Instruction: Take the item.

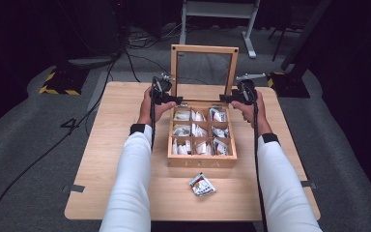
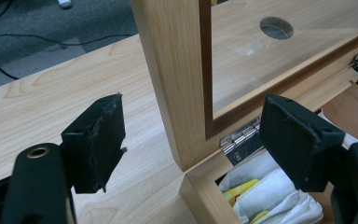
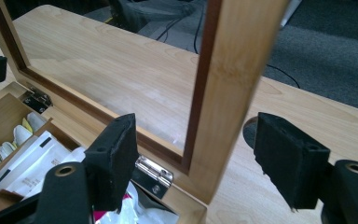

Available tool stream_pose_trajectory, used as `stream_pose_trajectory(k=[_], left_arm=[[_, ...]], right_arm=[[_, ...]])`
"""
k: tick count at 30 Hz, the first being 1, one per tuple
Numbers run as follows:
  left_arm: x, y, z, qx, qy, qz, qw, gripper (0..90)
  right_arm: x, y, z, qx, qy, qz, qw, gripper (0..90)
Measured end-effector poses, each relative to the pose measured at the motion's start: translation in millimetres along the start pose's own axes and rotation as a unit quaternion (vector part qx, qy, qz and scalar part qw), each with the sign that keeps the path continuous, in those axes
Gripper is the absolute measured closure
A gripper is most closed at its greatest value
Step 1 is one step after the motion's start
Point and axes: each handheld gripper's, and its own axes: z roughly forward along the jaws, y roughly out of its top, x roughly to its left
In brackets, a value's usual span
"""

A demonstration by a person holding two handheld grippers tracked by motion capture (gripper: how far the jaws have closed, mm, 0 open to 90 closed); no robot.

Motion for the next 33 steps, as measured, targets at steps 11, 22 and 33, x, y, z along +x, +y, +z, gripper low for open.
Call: stream_pose_trajectory(k=[11, 22, 33], left_arm=[[-5.2, 9.1, 1.9, 0.004, -0.003, 0.003, 1.0000, 24.7], [-11.9, 16.5, 3.6, 0.003, -0.007, 0.005, 1.0000, 23.1], [-9.2, 16.4, 4.1, -0.003, -0.019, -0.016, 0.9997, 28.7]], right_arm=[[4.7, -0.7, 9.7, 0.011, 0.012, 0.003, 0.9999, 31.7], [6.1, 1.0, 12.3, 0.007, 0.002, 0.003, 1.0000, 33.3], [1.0, 8.0, 8.8, 0.002, 0.009, 0.037, 0.9993, 44.7]])
